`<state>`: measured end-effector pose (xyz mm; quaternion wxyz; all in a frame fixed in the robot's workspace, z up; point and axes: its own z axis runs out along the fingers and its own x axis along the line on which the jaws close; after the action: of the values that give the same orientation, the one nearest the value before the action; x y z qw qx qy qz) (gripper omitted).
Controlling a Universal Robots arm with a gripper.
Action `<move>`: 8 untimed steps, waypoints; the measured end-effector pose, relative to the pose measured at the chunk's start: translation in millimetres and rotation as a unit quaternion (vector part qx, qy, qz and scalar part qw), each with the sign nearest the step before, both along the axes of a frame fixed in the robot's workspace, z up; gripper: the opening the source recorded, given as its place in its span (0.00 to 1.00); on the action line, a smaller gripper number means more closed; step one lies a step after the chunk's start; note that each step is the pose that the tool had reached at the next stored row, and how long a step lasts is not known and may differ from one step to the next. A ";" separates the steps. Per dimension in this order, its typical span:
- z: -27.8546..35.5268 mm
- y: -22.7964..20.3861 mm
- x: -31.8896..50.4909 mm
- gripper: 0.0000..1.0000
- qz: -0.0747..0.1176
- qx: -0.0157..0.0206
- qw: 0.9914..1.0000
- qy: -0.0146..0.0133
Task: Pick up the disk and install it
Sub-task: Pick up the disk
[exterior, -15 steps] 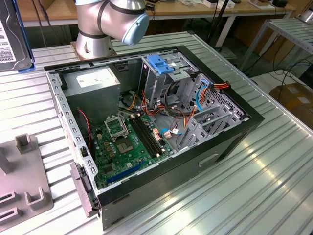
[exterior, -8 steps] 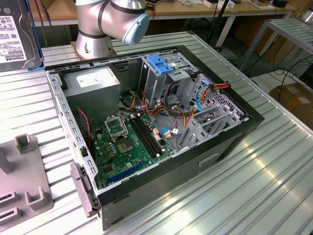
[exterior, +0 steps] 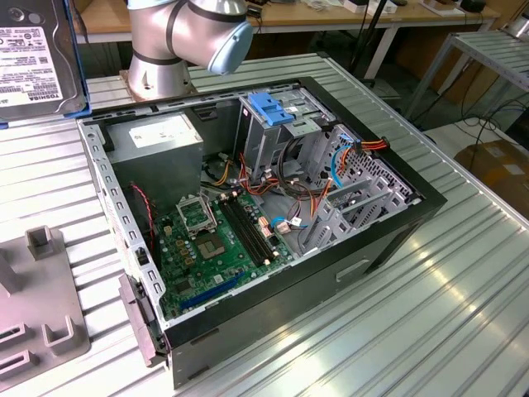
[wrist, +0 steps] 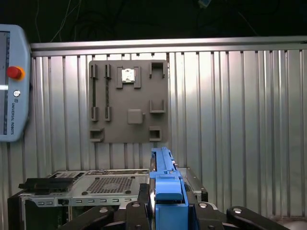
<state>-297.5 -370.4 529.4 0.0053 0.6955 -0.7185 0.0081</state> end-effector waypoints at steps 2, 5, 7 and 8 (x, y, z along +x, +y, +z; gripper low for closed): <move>-0.9 -0.6 1.8 0.37 0.000 0.000 1.000 0.000; -2.8 -5.3 2.8 0.37 0.000 0.000 1.000 0.000; -3.9 -9.7 3.4 0.37 0.000 0.000 1.000 0.000; -4.5 -12.4 4.5 0.37 0.000 0.000 1.000 0.000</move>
<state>-293.0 -382.8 525.0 0.0053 0.6954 -0.7185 0.0081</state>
